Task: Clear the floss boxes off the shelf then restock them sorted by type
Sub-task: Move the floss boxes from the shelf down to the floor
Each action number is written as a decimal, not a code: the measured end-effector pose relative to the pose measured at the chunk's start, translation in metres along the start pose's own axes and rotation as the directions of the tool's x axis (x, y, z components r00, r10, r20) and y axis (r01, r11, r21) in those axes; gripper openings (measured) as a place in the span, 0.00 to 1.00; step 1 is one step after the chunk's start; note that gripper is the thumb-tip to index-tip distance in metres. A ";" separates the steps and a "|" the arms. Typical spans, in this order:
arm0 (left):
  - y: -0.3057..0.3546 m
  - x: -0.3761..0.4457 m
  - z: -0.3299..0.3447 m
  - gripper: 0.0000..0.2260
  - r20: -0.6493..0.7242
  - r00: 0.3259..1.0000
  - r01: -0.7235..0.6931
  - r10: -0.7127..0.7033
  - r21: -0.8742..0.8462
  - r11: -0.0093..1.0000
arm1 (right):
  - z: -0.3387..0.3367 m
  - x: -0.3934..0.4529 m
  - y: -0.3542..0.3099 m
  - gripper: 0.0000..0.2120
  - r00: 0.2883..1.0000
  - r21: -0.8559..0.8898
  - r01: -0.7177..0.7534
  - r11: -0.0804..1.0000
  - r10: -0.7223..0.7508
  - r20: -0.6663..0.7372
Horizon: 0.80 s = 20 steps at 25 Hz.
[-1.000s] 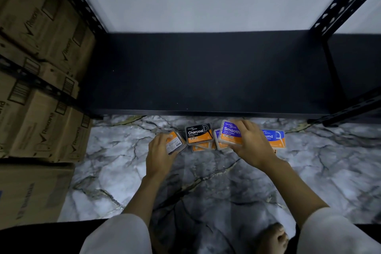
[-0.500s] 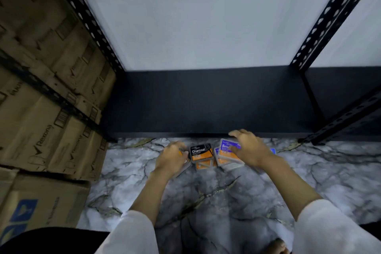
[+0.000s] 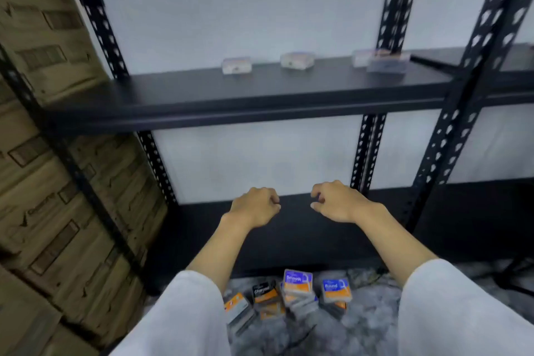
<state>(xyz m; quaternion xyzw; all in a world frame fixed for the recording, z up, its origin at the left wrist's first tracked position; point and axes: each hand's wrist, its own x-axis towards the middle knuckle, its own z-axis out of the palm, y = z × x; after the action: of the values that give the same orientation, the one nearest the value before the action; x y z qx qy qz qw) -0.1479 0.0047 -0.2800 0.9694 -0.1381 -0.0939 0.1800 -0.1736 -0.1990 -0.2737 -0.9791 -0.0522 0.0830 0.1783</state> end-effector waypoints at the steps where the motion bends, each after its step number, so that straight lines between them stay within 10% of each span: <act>1: 0.018 -0.003 -0.021 0.12 -0.041 0.998 -0.040 0.041 0.017 0.999 | -0.023 -0.008 -0.003 0.18 0.999 -0.016 0.000 1.000 -0.001 -0.043; 20: 0.124 0.139 -0.186 0.12 -0.411 0.843 -0.313 0.347 0.151 0.938 | -0.233 0.076 0.050 0.19 0.781 -0.205 -0.122 0.971 -0.033 -0.624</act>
<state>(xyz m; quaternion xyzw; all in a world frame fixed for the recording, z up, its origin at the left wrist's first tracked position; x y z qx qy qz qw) -0.0023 -0.0887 -0.0810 0.9338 -0.2631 0.1607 0.1813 -0.0537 -0.3145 -0.0871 -0.9663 0.0235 -0.2476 0.0669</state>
